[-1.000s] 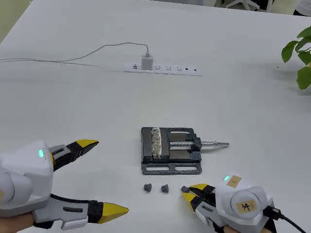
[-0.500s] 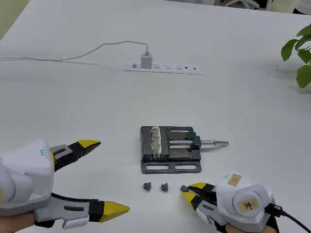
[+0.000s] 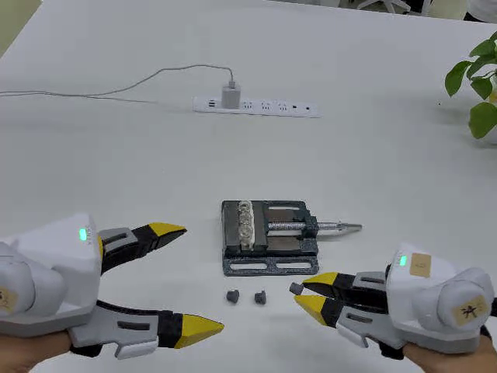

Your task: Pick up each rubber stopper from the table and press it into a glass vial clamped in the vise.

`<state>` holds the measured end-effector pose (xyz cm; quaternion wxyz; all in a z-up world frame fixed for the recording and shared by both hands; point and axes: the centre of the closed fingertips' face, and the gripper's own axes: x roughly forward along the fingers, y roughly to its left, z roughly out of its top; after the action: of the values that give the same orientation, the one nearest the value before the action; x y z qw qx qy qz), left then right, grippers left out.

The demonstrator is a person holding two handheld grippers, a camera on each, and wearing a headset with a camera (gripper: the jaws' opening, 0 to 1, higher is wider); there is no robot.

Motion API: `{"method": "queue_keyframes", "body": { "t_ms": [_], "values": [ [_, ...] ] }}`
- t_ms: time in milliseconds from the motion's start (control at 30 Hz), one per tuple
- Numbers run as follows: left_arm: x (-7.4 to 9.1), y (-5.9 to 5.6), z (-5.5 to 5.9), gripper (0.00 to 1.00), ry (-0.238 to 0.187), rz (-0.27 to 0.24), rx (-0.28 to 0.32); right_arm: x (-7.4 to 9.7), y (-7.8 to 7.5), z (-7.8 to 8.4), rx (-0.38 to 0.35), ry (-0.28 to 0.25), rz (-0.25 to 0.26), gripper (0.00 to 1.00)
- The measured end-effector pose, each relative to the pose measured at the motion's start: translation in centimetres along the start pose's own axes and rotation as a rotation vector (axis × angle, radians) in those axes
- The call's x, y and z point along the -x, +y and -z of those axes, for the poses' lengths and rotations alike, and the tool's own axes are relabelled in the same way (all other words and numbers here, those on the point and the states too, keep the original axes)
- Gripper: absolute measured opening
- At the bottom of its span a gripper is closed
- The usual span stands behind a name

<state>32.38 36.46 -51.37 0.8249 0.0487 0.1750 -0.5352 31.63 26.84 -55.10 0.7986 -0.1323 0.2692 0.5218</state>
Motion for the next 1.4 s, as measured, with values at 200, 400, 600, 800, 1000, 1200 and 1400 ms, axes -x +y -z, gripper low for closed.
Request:
{"method": "queue_keyframes", "body": {
  "t_ms": [200,400,600,800,1000,1200,1400],
  "values": [
    [-0.4,-1.2,-3.0,0.66,-0.050,0.056,-0.016,2.5,0.7,-3.7,0.069,-0.027,-0.093,0.07],
    [-0.2,-2.0,-6.0,0.58,-0.098,0.095,-0.035,4.4,1.6,-6.9,0.114,-0.059,-0.170,0.07],
    [-0.1,-3.4,-8.8,0.43,-0.147,0.151,-0.053,5.4,2.9,-9.6,0.146,-0.087,-0.238,0.07],
    [0.1,-4.7,-10.9,0.37,-0.198,0.212,-0.039,6.0,4.4,-11.7,0.161,-0.123,-0.292,0.07],
    [0.7,-5.3,-12.2,0.27,-0.244,0.246,0.004,6.5,5.5,-13.2,0.166,-0.160,-0.326,0.07],
    [1.0,-6.2,-12.7,0.18,-0.245,0.280,-0.002,7.0,6.1,-14.1,0.179,-0.174,-0.349,0.07],
    [0.9,-6.8,-13.3,0.16,-0.252,0.296,-0.019,7.1,6.4,-14.5,0.189,-0.184,-0.361,0.07]
  ]
}}
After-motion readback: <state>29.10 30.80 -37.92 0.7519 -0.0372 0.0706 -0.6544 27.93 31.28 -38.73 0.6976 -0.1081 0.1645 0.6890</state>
